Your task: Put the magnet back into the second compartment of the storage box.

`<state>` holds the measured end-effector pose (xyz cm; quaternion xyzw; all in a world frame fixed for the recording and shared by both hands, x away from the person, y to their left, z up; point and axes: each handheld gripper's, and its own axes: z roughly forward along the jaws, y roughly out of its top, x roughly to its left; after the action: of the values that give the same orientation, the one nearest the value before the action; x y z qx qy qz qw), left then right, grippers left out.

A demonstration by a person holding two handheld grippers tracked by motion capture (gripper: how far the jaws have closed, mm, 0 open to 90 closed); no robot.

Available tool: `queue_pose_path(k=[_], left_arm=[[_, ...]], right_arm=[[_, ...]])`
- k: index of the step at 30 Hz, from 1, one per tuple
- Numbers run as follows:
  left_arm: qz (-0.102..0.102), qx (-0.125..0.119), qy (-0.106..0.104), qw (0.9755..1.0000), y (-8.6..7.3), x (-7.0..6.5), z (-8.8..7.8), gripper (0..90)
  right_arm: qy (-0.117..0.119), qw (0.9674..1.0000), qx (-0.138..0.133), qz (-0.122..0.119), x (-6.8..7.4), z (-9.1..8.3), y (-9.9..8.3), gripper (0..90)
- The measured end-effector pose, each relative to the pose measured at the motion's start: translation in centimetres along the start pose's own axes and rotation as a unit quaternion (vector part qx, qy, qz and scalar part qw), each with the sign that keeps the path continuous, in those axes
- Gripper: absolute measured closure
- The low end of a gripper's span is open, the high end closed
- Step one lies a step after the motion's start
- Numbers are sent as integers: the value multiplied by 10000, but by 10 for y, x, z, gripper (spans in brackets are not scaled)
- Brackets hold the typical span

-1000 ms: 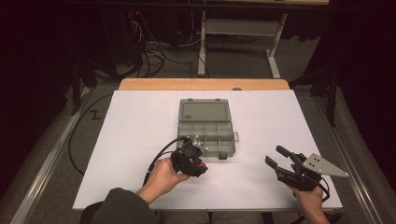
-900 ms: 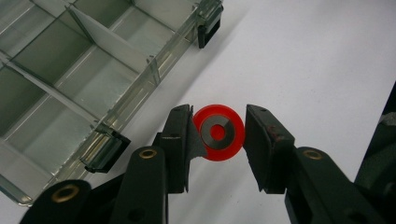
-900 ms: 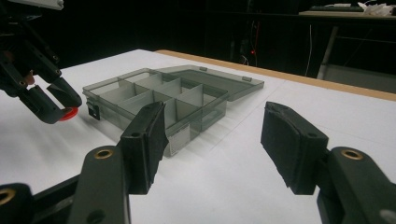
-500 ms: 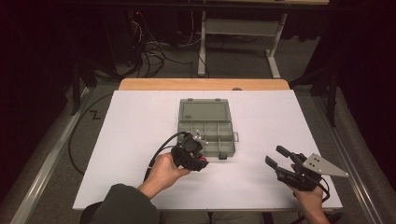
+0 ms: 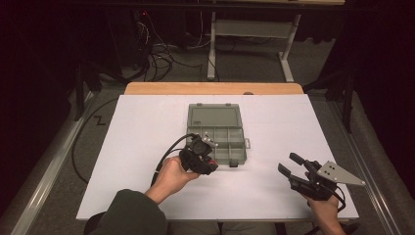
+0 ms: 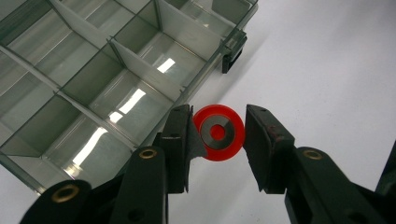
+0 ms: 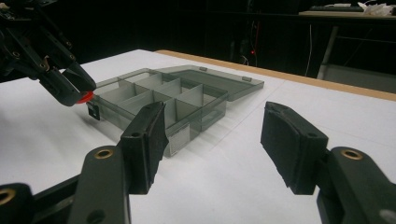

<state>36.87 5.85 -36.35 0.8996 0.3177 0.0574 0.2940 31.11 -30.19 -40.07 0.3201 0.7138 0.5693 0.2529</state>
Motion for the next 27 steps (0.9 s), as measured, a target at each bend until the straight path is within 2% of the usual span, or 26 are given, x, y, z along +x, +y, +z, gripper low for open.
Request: queue_pose_path(k=[12, 18, 27], left_arm=[[-9, 14, 76, 10000, 6, 6, -1, 619], [-132, 6, 70, 9999, 7, 12, -1, 619], [-129, 47, 207, 9997, 14, 19, -2, 618]], right_arm=[[4, 10000, 8, 14, 0, 0, 0, 419], [10, 10000, 5, 23, 0, 0, 0, 420], [4, 10000, -4, 21, 0, 0, 0, 420]])
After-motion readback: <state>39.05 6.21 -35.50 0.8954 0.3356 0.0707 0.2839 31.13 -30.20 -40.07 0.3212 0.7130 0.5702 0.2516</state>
